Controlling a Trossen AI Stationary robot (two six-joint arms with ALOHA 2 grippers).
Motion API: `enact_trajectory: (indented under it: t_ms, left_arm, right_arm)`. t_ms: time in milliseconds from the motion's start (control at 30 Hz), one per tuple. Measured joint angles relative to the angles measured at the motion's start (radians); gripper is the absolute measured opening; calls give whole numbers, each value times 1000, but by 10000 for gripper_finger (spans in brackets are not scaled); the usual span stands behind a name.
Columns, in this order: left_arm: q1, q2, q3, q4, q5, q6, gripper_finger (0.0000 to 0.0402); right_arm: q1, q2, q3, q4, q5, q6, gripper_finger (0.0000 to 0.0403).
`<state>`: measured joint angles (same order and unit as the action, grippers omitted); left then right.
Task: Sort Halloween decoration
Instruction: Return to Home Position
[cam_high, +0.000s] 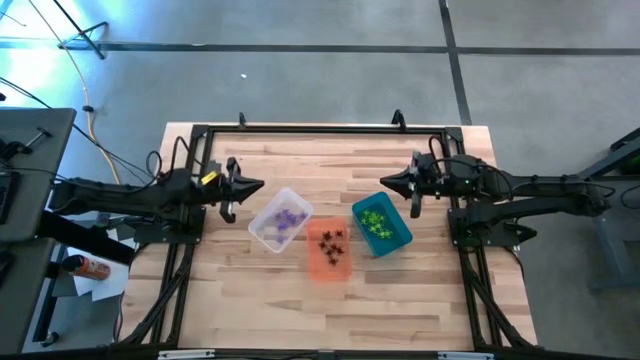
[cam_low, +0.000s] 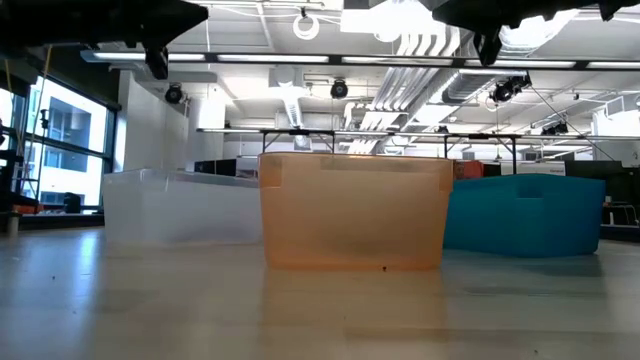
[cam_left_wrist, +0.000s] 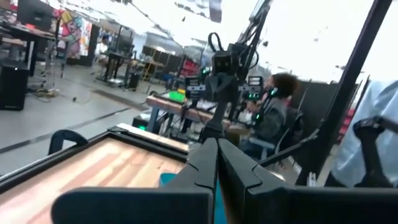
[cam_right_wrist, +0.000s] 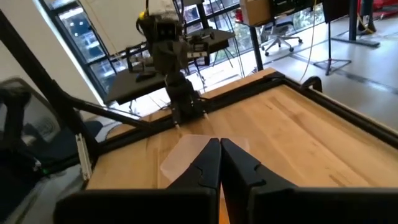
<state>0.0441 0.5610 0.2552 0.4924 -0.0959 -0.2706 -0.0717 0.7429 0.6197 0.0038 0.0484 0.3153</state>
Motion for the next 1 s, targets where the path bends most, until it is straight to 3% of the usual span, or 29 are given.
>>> enact_trajectory:
  t_ms: [233,367,833,1000]
  left_arm:
    - [-20,-54,-163,201,-20,-33,0]
    - [-20,-95,-207,216,-21,-45,0]
    - [-18,-164,-243,94,-22,-125,0]
    - [-18,-164,-243,7,-17,-189,0]
  right_arm:
    - [-1,-9,0,-1,0,69,1]
    - [-1,-17,0,-21,0,70,0]
    - [11,-115,-1,-224,-72,123,0]
    - [52,-214,-113,-189,-86,106,0]
